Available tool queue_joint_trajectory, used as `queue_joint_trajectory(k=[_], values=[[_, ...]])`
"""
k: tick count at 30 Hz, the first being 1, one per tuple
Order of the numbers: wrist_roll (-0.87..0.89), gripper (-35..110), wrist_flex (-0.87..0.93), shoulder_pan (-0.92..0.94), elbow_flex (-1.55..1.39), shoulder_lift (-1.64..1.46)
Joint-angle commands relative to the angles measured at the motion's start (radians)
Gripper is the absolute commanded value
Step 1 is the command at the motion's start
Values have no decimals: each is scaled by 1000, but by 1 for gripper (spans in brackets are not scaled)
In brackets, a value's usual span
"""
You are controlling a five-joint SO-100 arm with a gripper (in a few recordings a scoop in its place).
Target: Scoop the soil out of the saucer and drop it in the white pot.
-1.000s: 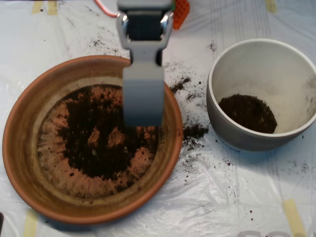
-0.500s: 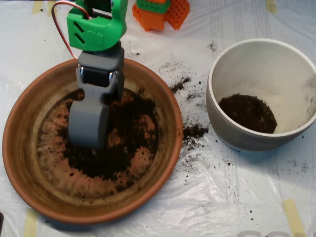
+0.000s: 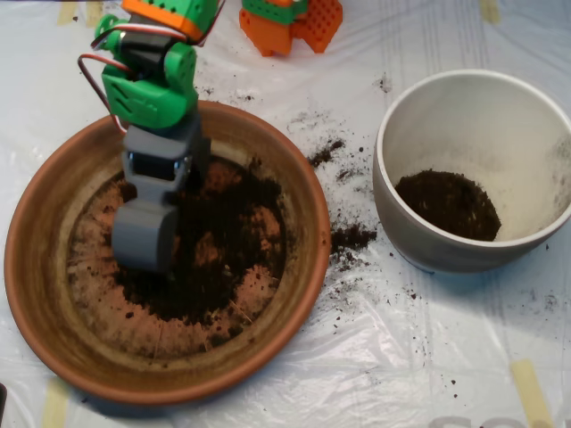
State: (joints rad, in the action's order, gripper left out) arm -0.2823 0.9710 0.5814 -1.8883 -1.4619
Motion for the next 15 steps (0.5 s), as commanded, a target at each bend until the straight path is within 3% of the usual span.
queue_joint_trajectory(k=[1, 7, 15], values=[[2, 43, 32, 74, 144, 35], [-25, 38, 69, 126, 302, 192], [-37, 23, 75, 127, 302, 192]])
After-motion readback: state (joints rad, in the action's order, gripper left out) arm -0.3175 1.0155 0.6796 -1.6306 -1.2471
